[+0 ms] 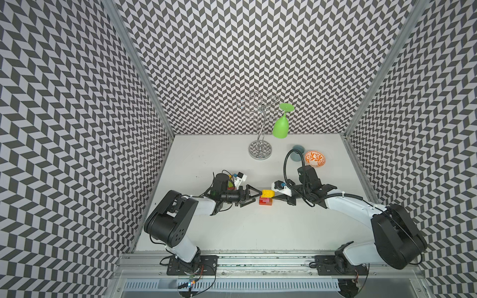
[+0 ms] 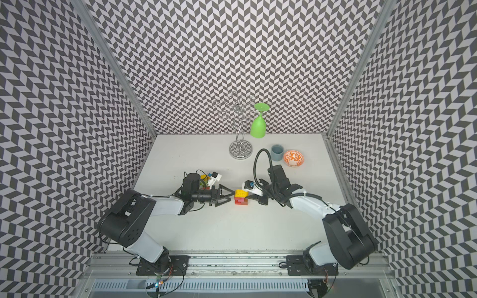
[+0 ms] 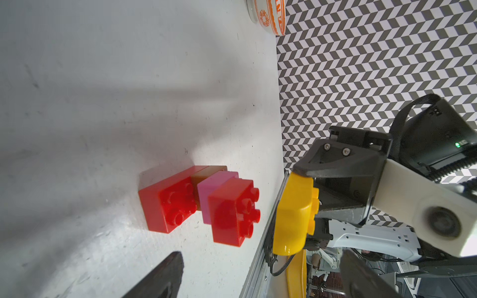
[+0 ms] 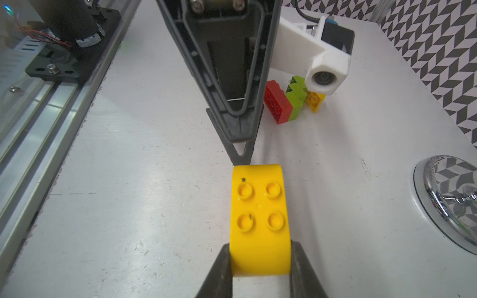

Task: Assemble the letter s with lego
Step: Assemble the lego brick with the lego brick.

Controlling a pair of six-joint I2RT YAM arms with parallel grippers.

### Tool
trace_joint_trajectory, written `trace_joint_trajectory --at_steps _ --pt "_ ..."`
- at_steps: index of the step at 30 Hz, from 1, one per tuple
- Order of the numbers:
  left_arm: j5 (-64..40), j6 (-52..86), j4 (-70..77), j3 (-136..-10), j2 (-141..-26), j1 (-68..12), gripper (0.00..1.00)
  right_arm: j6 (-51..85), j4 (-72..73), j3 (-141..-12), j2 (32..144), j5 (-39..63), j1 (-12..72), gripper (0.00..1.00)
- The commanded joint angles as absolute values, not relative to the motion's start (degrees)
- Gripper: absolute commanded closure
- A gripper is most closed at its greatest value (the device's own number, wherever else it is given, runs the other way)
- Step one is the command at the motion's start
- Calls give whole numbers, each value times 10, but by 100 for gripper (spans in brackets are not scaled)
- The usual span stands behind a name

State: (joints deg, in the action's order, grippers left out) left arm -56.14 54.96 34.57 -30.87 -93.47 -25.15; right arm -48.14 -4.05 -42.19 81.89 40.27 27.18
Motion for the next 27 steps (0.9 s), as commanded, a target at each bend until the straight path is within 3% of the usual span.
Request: trace_joint_trajectory --at_steps 1,27 --pt "-568 540 348 -328 -942 -259 5 -462 -12 -440 827 417 270 94" --pt "-572 557 373 -339 -962 -273 13 -431 2 -410 828 395 287 95"
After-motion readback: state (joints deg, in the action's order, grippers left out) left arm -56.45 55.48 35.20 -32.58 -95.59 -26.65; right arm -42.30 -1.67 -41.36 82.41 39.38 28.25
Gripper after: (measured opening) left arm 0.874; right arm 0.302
